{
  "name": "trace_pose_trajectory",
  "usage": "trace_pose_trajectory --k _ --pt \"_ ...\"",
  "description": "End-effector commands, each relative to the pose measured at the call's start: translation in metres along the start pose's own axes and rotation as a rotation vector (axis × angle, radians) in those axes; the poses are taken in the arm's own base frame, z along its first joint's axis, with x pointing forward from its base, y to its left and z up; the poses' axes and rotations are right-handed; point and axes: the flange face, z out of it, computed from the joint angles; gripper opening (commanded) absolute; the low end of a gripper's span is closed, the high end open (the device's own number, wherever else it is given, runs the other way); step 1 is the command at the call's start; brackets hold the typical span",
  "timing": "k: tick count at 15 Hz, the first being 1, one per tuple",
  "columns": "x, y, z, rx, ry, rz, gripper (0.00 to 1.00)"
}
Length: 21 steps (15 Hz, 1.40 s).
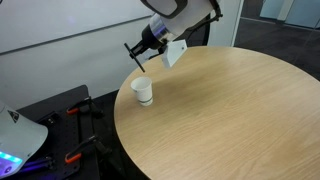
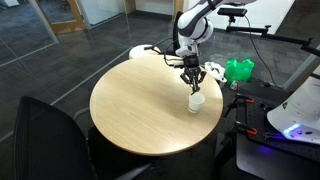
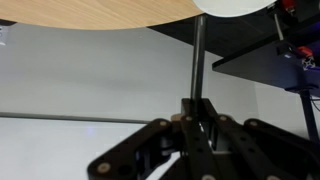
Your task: Pick the pen and put it in the cup
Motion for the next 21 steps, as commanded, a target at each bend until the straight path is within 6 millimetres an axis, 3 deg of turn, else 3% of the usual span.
trace_pose_trajectory --k 1,10,21 --pt "-0.008 -0.007 -0.006 0.026 0.039 0.020 0.03" --pt "-0.029 -0.020 -0.011 0.079 0.097 0.094 0.03" --pt "-0.054 -0.010 0.014 0.109 0.153 0.082 0.03"
